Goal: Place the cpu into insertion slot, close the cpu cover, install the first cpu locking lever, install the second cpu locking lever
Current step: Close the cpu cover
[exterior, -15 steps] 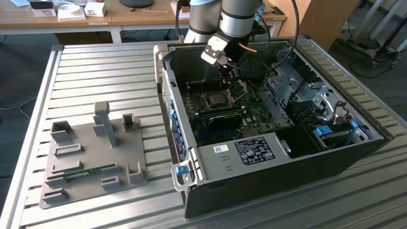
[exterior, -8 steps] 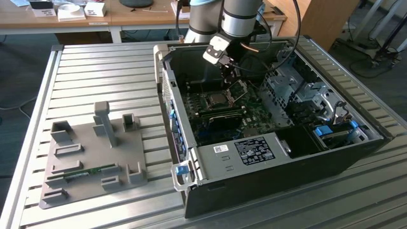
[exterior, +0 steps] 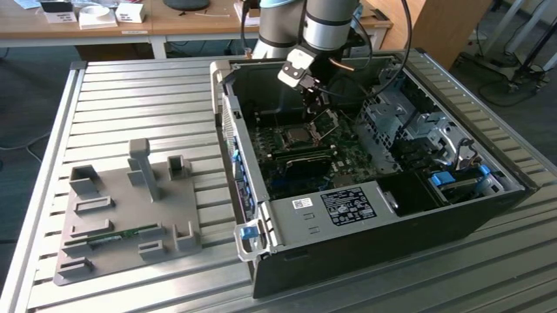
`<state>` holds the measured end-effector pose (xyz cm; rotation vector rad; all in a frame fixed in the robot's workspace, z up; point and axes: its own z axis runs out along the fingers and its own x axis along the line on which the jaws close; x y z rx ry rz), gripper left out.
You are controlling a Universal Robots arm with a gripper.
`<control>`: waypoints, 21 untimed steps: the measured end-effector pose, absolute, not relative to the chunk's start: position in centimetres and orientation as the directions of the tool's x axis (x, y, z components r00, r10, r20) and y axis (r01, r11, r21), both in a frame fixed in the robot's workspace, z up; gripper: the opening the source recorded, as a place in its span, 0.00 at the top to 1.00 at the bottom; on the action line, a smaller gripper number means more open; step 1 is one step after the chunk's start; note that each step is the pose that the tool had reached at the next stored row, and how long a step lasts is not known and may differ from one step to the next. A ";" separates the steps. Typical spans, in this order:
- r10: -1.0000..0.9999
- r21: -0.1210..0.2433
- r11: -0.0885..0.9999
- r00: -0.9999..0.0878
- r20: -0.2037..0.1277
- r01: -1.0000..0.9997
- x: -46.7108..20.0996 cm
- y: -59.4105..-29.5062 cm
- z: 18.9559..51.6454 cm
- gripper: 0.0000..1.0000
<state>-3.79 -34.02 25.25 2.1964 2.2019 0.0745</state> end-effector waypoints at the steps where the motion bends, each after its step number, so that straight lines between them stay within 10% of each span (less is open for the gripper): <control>1: 1.000 0.056 0.002 -0.003 0.012 0.998 -3.8 -34.0 25.3 0.89; 21: 1.000 0.056 0.002 -0.003 0.012 0.998 -3.1 -34.0 25.4 0.89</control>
